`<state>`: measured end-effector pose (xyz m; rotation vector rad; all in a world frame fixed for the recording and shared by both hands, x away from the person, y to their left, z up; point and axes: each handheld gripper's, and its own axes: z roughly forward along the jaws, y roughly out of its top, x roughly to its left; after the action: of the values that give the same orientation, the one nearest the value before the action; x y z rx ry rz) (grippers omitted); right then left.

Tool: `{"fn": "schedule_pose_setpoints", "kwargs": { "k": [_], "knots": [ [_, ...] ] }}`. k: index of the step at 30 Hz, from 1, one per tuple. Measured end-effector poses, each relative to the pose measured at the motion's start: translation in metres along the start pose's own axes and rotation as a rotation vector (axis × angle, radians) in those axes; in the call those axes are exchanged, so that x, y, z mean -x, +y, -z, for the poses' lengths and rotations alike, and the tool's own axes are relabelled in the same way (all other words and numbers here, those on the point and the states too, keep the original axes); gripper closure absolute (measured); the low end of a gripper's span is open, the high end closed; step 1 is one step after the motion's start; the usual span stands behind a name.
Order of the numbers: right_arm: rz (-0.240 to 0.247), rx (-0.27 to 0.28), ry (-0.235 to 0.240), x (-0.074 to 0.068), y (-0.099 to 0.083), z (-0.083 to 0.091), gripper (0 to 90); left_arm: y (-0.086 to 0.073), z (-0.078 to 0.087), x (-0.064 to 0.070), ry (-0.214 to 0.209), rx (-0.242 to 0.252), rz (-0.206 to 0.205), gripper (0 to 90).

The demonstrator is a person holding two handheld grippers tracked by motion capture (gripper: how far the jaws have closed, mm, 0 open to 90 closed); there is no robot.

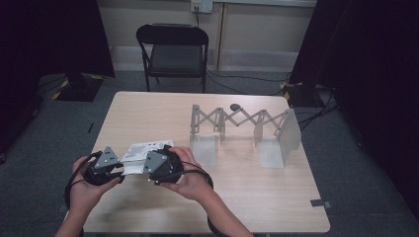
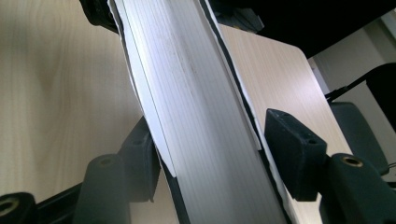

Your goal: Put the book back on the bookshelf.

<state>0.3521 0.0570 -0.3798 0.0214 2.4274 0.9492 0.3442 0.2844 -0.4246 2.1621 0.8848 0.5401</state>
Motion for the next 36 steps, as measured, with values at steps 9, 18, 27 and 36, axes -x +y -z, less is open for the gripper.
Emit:
{"fn": "schedule_pose_setpoints", "kwargs": {
  "k": [9, 18, 27, 36],
  "knots": [
    [-0.049, -0.03, 0.039, 0.004, 0.012, 0.019, 44.3, 0.007, 0.01, 0.003, -0.043, 0.022, 0.004, 68.0],
    [-0.089, -0.052, 0.049, 0.011, 0.017, 0.021, 44.9, 0.008, 0.01, -0.002, -0.024, 0.071, 0.028, 49.5],
    [-0.117, -0.063, 0.103, 0.019, 0.028, 0.031, 48.9, 0.013, 0.011, 0.004, -0.039, 0.09, -0.013, 38.1],
    [-0.228, -0.04, 0.156, 0.036, 0.027, 0.04, 52.0, 0.014, 0.009, 0.005, -0.054, 0.106, -0.002, 30.7]
  ]
}}
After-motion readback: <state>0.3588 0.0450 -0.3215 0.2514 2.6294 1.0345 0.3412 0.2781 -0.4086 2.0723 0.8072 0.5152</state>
